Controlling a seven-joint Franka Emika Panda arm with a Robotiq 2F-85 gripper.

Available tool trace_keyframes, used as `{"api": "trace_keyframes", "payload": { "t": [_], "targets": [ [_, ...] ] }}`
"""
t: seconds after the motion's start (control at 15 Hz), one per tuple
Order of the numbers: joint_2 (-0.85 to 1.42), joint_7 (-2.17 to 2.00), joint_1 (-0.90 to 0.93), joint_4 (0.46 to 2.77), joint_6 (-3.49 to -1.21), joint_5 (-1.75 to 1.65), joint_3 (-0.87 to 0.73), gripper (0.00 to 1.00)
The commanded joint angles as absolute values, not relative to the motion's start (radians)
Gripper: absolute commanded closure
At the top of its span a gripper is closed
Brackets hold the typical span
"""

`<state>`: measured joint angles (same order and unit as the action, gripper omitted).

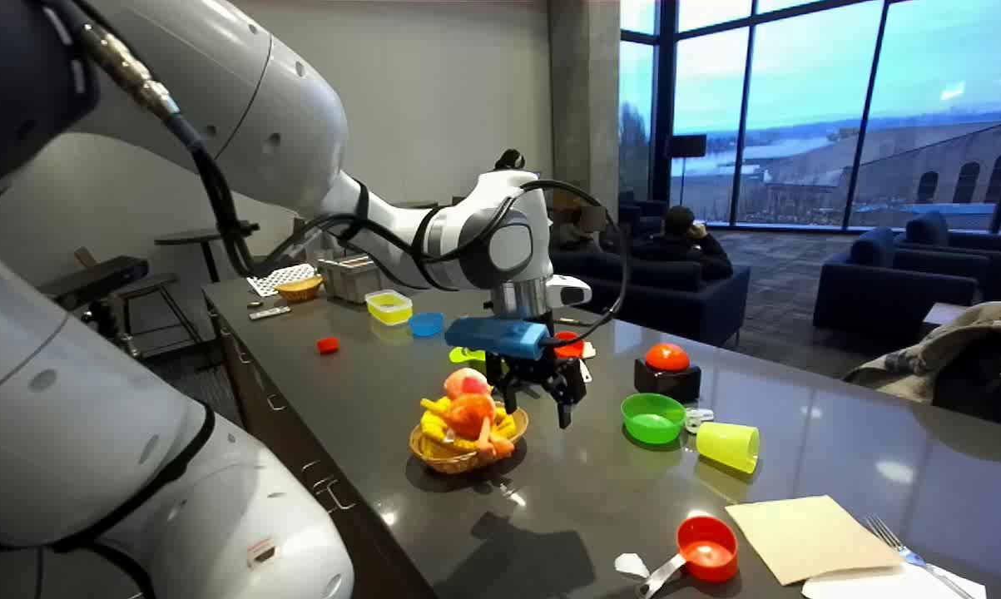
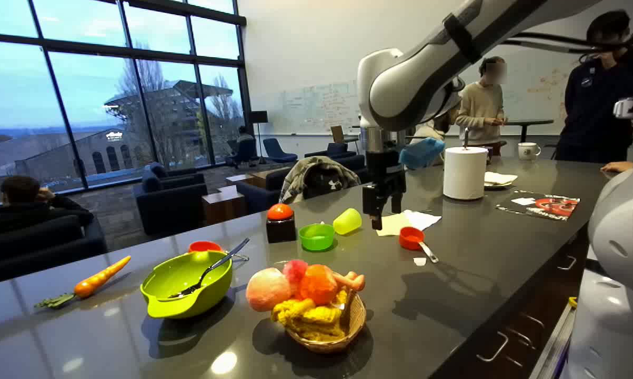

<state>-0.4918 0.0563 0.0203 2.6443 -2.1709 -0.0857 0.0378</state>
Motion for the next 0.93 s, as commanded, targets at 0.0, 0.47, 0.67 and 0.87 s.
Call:
{"api": "trace_keyframes", "payload": {
  "t": [0.0, 0.47, 0.67, 0.87],
  "targets": [
    [-0.492, 0.054, 0.025, 2.643, -2.169, -0.088, 0.034, 0.0],
    [-0.477, 0.058, 0.029, 2.633, -2.158, -0.088, 0.037, 0.0],
    [-0.454, 0.087, 0.052, 2.612, -2.128, -0.09, 0.047, 0.0],
    [-0.437, 0.119, 0.095, 2.579, -2.115, -0.082, 0.064, 0.0]
  ]
}}
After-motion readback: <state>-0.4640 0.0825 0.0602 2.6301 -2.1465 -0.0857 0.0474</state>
